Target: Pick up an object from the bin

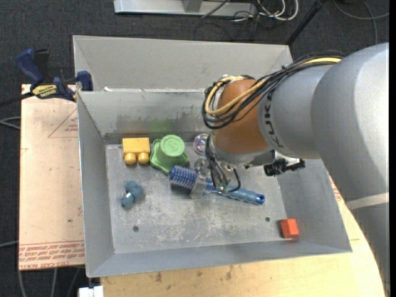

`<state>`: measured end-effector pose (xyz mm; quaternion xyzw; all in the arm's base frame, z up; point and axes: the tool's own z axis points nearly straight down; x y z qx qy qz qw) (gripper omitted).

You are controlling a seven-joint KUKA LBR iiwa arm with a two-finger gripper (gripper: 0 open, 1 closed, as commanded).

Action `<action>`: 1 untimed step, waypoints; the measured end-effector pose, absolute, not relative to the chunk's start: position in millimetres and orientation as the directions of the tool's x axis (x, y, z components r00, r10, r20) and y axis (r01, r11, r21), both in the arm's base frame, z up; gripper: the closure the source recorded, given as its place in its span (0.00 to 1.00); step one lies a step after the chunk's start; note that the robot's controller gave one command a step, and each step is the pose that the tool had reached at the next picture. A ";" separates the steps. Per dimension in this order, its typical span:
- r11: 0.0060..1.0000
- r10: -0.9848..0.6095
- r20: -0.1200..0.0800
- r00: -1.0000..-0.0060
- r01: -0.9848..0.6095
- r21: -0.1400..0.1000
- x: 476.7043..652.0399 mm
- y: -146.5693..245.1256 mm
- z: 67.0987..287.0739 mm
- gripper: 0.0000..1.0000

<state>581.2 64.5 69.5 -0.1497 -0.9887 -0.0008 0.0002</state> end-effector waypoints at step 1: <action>0.955 0.296 -0.009 -0.955 0.295 0.006 609.7 94.6 203.5 1.00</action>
Offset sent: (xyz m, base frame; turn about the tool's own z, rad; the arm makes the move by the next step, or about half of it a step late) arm 0.0261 0.0279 0.1297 0.0048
